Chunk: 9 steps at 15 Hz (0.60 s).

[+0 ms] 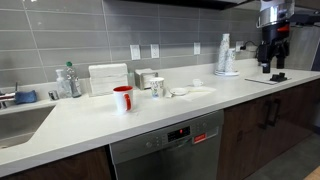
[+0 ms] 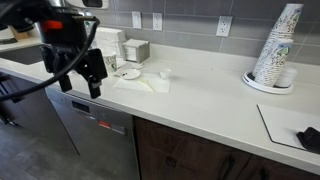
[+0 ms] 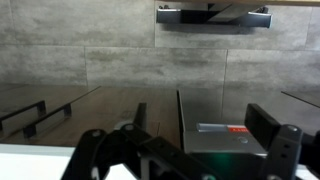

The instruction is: Pour the content of the cup onto the plate

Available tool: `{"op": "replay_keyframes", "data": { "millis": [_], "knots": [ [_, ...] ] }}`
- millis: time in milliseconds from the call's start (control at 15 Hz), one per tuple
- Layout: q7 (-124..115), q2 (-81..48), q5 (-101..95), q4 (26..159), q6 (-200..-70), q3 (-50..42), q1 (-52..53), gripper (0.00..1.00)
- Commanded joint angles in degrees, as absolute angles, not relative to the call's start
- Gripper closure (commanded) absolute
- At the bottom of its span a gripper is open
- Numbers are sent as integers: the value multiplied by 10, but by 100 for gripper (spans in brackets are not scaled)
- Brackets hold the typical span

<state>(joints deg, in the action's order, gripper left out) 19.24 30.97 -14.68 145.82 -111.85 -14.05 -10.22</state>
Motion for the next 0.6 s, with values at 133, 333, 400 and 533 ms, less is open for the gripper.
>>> {"op": "replay_keyframes", "data": {
  "millis": [133, 333, 400, 533],
  "knots": [
    [249, 214, -52, 1354, -1185, -165, -53, 0],
    [285, 151, 3, 1295, -1235, -175, -40, 0],
    [301, 123, 22, 1274, -1260, -177, -36, 0],
    [328, 75, 59, 1235, -1287, -175, -37, 0]
  ]
}}
